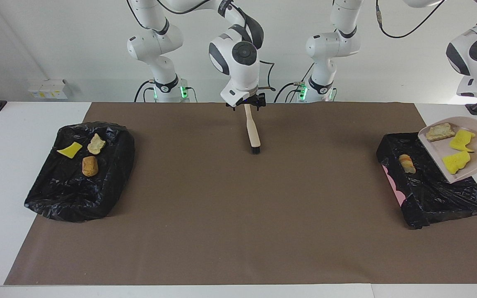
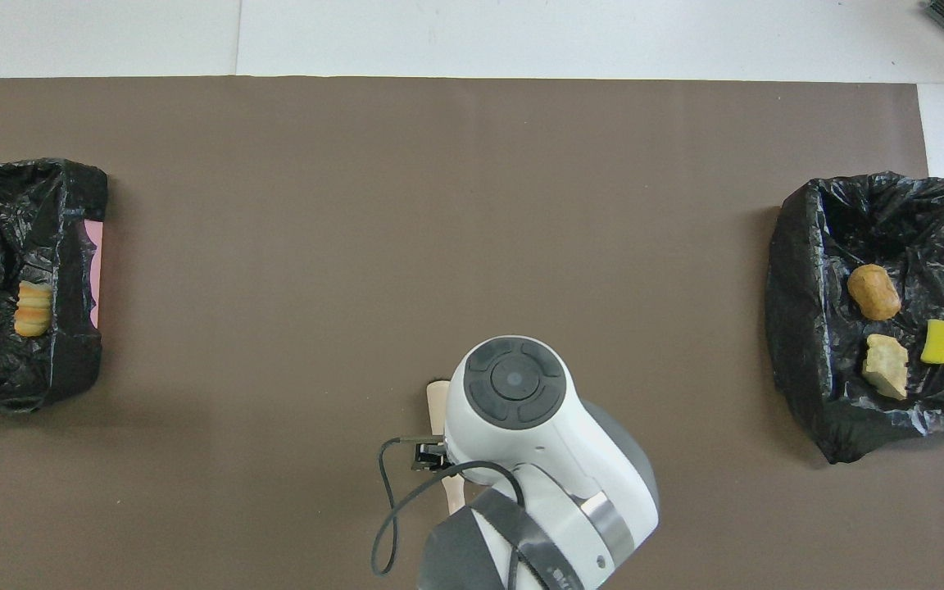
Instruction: Sweep and dump trash in bin
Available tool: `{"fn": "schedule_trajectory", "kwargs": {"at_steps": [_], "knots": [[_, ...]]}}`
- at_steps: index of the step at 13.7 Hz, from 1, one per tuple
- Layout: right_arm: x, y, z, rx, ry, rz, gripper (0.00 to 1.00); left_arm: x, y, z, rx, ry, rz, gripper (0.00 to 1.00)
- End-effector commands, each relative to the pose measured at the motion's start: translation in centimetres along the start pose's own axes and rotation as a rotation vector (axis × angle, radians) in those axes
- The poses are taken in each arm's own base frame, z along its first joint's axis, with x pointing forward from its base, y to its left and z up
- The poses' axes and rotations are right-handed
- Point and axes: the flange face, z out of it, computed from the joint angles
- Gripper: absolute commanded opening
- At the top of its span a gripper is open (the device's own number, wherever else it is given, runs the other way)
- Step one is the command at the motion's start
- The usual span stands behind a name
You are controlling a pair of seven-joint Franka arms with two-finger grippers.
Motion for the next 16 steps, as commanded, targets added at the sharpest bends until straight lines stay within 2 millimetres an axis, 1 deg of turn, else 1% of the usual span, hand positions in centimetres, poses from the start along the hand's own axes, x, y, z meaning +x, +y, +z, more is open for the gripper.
{"fn": "schedule_trajectory", "kwargs": {"at_steps": [1,2,4,5,7,9,10,11,12,14,16], "knots": [[1.7,2.6,-4.4,0.001,0.010,-0.030,1.00,0.2,-0.1,-4.1,-0.016,-0.122,-0.007,0.00],[2.0,3.5,-5.6,-0.022,0.035,-0.051,1.00,0.8,-0.2,-5.3,-0.023,-0.167,-0.006,0.00],[2.4,5.5,-8.5,-0.059,0.109,-0.083,1.00,1.2,0.0,-6.3,-0.038,-0.214,-0.030,0.00],[2.8,7.0,-9.8,-0.048,0.128,-0.086,1.00,1.0,0.1,-6.7,-0.035,-0.233,-0.029,0.00],[4.0,11.0,-12.3,-0.029,0.158,-0.122,1.00,0.5,0.5,-7.4,-0.024,-0.245,-0.030,0.00],[5.1,14.0,-13.3,-0.030,0.158,-0.204,1.00,-0.7,1.3,-8.9,-0.017,-0.247,-0.051,0.00],[5.7,15.6,-14.0,-0.022,0.168,-0.208,1.00,-0.7,1.5,-9.5,-0.031,-0.239,-0.062,0.00],[6.2,17.3,-15.3,-0.014,0.189,-0.211,1.00,-0.7,1.9,-9.8,-0.044,-0.233,-0.078,0.00],[7.0,19.4,-16.1,-0.009,0.202,-0.208,1.00,0.1,1.7,-10.3,-0.040,-0.208,-0.075,0.00],[8.0,23.0,-17.4,-0.003,0.222,-0.222,1.00,0.5,1.6,-10.4,-0.029,-0.184,-0.079,0.00],[8.9,26.6,-17.9,-0.038,0.235,-0.253,1.00,1.2,1.3,-9.7,-0.033,-0.197,-0.083,0.00]]}}
